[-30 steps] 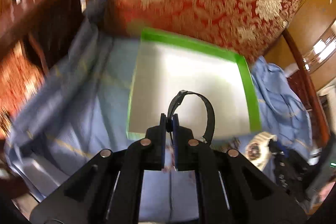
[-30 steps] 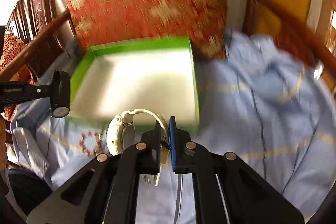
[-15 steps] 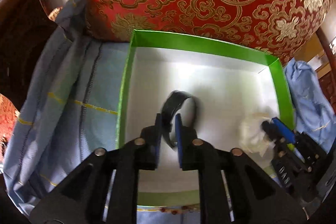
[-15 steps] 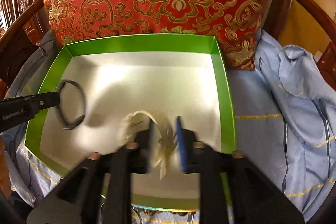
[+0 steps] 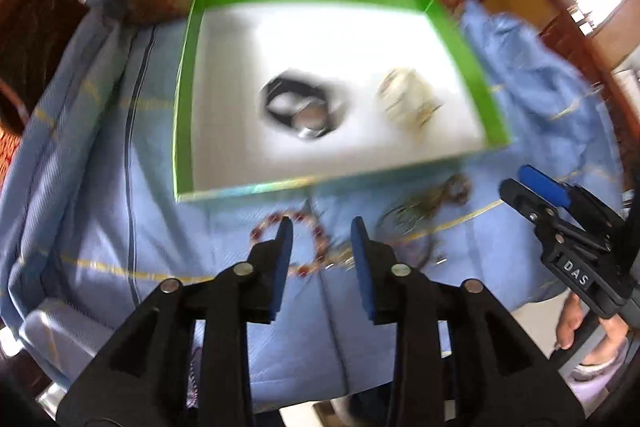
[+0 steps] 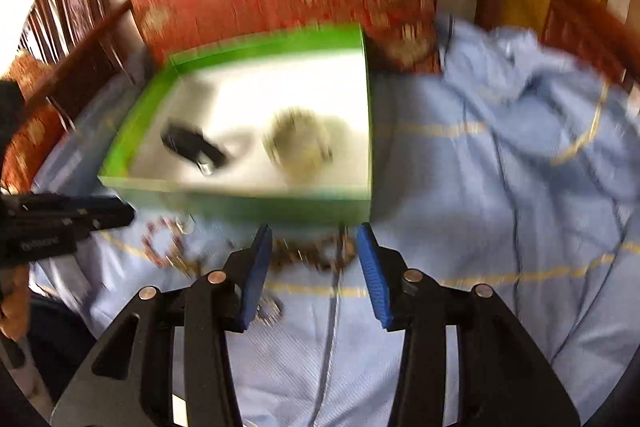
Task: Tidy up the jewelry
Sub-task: 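Open both tools to drop the watches inside the green box, then grasp the red-and-white bead bracelet with the left tool while the right grasps the brown bead bracelet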
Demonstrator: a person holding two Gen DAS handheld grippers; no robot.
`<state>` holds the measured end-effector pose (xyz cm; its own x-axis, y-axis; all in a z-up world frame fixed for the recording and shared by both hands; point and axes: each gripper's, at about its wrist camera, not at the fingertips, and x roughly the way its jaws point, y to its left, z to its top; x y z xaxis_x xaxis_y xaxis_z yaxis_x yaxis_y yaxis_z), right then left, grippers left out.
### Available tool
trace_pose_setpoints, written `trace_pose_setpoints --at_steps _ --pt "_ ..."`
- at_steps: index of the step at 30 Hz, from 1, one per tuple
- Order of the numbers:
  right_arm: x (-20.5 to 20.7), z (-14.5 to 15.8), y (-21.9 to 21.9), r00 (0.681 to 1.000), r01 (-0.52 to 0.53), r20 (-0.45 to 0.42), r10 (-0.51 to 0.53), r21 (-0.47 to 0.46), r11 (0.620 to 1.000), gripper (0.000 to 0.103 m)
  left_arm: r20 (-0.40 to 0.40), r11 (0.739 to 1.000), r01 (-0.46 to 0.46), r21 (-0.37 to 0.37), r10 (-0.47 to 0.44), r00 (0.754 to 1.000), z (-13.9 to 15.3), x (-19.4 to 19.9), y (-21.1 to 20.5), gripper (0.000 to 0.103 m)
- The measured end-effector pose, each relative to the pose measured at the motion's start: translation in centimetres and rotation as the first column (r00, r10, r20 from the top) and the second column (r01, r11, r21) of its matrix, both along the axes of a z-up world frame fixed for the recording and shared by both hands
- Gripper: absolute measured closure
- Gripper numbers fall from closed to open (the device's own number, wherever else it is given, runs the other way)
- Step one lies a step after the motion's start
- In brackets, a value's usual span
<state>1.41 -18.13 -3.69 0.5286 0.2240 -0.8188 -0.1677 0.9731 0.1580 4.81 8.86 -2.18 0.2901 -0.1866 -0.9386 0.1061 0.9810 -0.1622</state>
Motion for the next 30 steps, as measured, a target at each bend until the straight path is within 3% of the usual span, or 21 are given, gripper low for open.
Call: trace_pose_setpoints --at_steps 3,8,10,11,12,14,22,26,30 --pt "0.3 -2.2 0.3 0.999 0.018 -0.045 -0.018 -0.012 1.000 0.062 -0.050 0.999 -0.047 0.025 0.048 0.998 -1.4 0.4 1.2 0.064" --pt "1.5 -4.9 2.5 0.999 -0.012 -0.034 0.007 -0.167 0.986 0.062 -0.080 0.995 -0.096 0.021 0.098 0.992 -2.1 0.4 2.9 0.053" --pt "1.9 -5.9 2.5 0.998 -0.016 -0.056 0.008 -0.148 0.989 0.062 -0.101 0.992 -0.124 0.023 0.126 0.987 -2.7 0.6 3.7 0.053" --pt "1.7 -5.8 2.5 0.999 -0.012 -0.052 0.004 -0.141 0.990 0.063 -0.108 0.991 -0.131 0.024 0.133 0.985 -2.8 0.4 3.7 0.053" --pt "1.6 -5.8 2.5 0.998 -0.018 -0.062 0.009 -0.144 0.989 0.074 -0.118 0.990 -0.141 0.027 0.143 0.983 -3.1 0.5 3.9 0.053" --pt "1.1 -5.7 2.5 0.996 -0.049 -0.085 0.038 -0.131 0.990 0.084 -0.128 0.988 -0.150 0.032 0.153 0.980 -3.4 0.6 4.2 0.053" --pt "-2.4 -4.1 -0.1 0.992 -0.064 -0.115 0.054 -0.083 0.994 0.084 -0.148 0.984 -0.167 0.057 0.174 0.974 -4.2 0.8 4.6 0.048" --pt "-3.3 -2.5 -1.0 0.996 -0.031 -0.088 0.024 -0.083 0.996 0.085 -0.152 0.984 -0.169 0.064 0.177 0.973 -4.5 0.8 4.9 0.048" --pt "-2.6 -2.2 -1.0 0.998 -0.021 -0.069 0.017 -0.059 0.998 0.077 -0.153 0.984 -0.163 0.076 0.173 0.973 -4.9 1.1 4.2 0.047"
